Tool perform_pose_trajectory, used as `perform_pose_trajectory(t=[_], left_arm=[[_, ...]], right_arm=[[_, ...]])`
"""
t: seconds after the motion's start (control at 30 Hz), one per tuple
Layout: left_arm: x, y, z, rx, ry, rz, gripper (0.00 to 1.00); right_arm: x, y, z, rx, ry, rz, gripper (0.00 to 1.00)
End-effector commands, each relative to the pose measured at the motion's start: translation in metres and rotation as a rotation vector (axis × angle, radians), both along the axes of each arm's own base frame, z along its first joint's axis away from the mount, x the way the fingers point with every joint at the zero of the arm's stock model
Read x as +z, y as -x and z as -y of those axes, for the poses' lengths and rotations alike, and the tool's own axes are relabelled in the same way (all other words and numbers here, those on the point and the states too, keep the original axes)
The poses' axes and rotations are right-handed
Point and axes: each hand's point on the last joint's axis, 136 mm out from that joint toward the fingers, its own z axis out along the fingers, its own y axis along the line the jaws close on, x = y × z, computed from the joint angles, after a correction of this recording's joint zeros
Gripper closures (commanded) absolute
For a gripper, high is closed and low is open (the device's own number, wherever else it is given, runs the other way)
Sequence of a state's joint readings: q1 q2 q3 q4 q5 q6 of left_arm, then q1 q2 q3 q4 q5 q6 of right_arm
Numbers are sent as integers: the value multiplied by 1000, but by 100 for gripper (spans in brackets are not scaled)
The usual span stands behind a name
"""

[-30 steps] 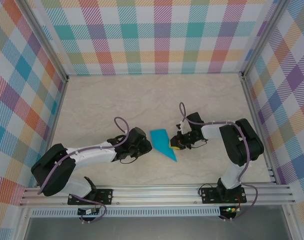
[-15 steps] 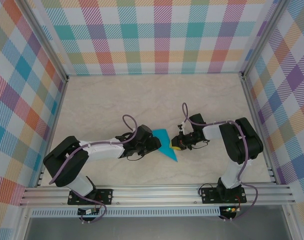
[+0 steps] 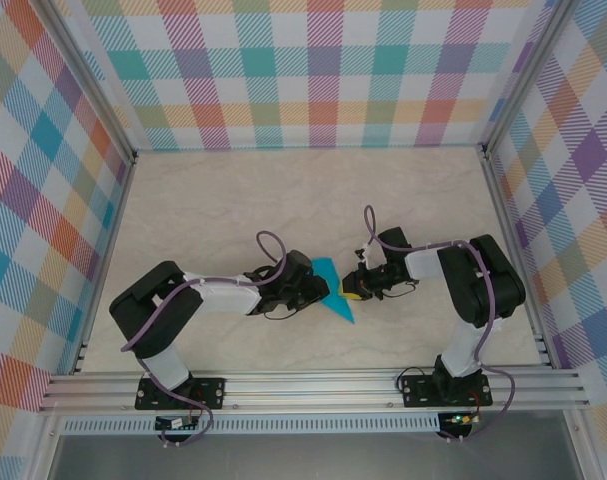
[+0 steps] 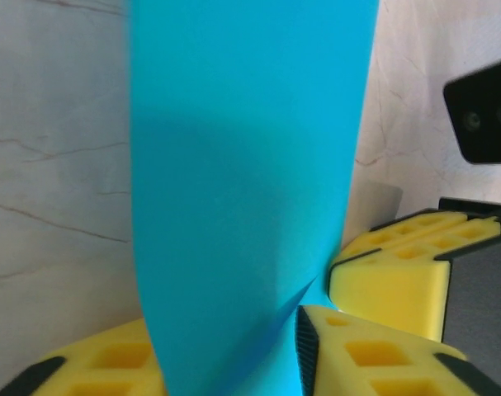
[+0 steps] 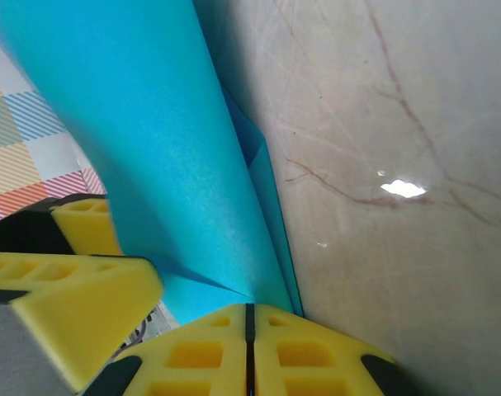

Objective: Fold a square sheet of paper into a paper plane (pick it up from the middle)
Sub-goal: Fold the wing for the fifth time at the center of the table.

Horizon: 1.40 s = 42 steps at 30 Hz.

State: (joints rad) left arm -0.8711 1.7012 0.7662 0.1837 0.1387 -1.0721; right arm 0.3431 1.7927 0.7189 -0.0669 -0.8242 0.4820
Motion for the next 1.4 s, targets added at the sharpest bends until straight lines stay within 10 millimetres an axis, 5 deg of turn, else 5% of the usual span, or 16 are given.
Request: perform_pose_trajectory(t=[0.0,0.23,0.37,0.67,1.1,1.37], left_arm=[[10,-4,14,-12,35,18,71],[12,-5,6,1,-19,16,95],[16,-7,1,6,-50,16,100],[19,-13,-5,19,-53,-3,100],[21,-18,-6,-1,-48,-17,100],[17,-18,-6,-6,-52,-31,100]], right_arm=[[-27,5,14,-30,96,-28,90],[-5,-2,13,-29,90,39,86],[12,-6,17,-36,112,119,82],[34,3,28,-42,304,396,69],[58,37,1,44,371,1038,59],[57,43,-20,204,416,1192,59]])
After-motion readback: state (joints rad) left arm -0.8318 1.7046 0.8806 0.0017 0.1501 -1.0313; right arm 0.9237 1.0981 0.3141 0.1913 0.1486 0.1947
